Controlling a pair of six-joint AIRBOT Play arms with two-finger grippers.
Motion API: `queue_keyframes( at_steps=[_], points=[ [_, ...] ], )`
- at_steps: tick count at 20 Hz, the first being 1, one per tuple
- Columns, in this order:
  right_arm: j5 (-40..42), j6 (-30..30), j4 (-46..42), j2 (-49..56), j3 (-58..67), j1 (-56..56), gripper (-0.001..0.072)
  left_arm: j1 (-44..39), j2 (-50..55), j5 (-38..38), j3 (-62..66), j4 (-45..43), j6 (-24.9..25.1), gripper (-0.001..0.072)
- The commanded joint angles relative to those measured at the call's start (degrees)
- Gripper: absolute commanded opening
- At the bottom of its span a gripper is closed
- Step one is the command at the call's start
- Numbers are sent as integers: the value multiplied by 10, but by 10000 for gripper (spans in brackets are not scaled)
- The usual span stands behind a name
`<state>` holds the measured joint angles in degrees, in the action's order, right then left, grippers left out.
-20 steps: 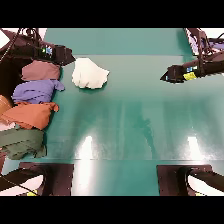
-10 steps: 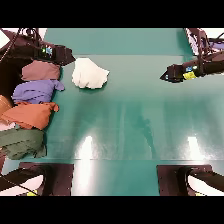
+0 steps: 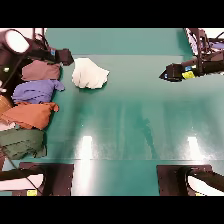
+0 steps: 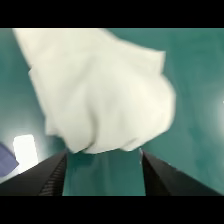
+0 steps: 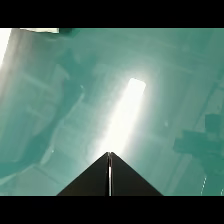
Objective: Fold the shirts.
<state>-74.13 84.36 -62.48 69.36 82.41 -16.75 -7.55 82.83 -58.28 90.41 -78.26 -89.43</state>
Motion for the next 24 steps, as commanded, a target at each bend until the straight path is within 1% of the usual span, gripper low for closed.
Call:
queue_keyframes(
  at_steps=[1,3,4,6,8,9,10,11,13,15,17,19,21,22,24],
  points=[
    [1,0,0,0,0,-1,14,30,95,-11,0,-9,-21,541],
    [3,0,0,0,0,-1,14,33,140,2,0,14,-17,541],
    [4,0,0,0,0,-1,13,33,157,11,0,29,-7,540],
    [8,0,0,0,0,-1,14,33,175,30,0,54,-2,539],
    [11,0,0,0,0,-1,14,33,176,46,1,56,-2,537],
    [11,0,0,0,0,-1,14,33,176,47,7,56,-2,398],
    [11,0,0,0,0,-1,14,34,174,45,14,54,-2,95],
    [11,0,0,0,0,-1,14,34,173,37,25,54,-2,29],
    [13,0,0,-7,1,0,14,34,160,15,58,53,-2,22],
    [33,0,0,-30,1,5,13,34,117,-1,101,48,-2,21],
    [74,0,0,-71,1,14,13,34,43,-1,143,48,-1,21],
    [120,0,-1,-116,1,18,14,28,-38,-4,175,52,15,21],
    [165,0,-2,-153,1,18,13,4,-109,-18,179,52,17,21],
    [184,0,-2,-169,1,18,13,-18,-133,-38,179,52,20,21],
    [206,0,-2,-189,1,18,13,-79,-150,-80,178,52,21,21]
  ],
)
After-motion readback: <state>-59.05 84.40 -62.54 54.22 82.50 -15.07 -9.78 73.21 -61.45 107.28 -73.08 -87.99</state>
